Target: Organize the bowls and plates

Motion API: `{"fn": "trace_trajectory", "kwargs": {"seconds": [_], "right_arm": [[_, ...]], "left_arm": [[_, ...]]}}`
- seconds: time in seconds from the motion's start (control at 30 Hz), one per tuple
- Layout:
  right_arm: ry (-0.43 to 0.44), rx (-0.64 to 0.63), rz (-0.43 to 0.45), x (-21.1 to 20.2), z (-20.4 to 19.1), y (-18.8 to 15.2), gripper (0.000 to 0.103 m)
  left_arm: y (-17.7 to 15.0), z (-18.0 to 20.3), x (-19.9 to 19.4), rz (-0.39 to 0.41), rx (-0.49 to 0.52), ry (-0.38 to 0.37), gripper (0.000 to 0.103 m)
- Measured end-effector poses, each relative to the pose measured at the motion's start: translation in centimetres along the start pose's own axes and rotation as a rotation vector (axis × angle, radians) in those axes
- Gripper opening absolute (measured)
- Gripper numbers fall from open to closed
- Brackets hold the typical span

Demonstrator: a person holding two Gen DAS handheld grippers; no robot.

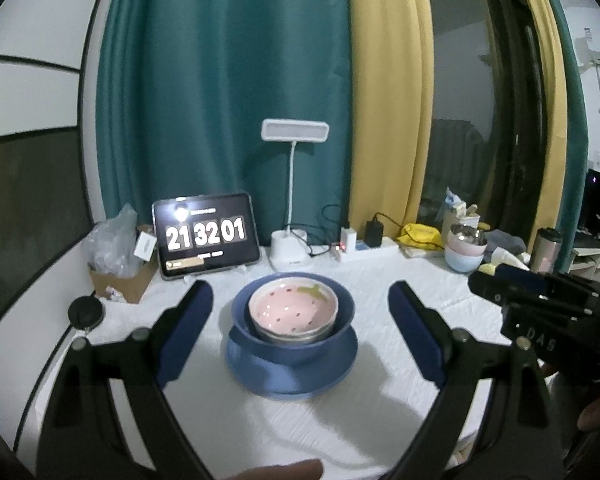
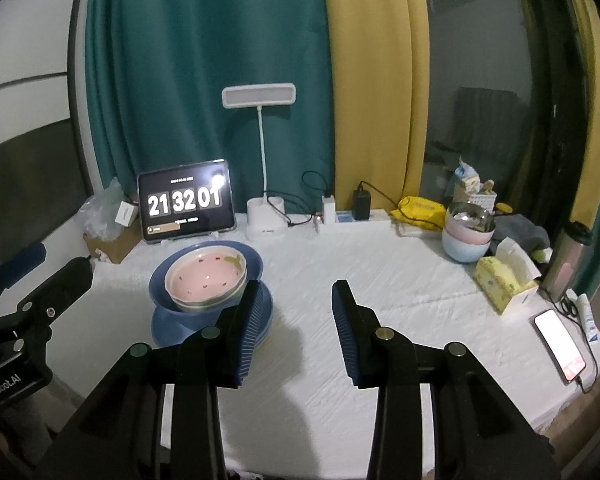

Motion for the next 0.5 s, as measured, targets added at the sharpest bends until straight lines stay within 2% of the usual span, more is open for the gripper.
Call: {"fn": "trace_trajectory", "kwargs": {"seconds": [0.5], "right_arm": [[-0.027, -0.007, 0.060, -2.6, 1.1, 1.5, 0.038]], "left_arm": [[1.9, 1.0, -1.0, 0.045, 0.010, -0.007, 0.090]]}}
Point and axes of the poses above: each gripper's, at about its wrist camera, not at the fingertips, and x roughly the way its jaws point, z to its right, y to its top, the point moved 4 cm from there along x, roughly the way its jaws point, and after that the axes turned 3 degrees about y, right-handed, at the moved point
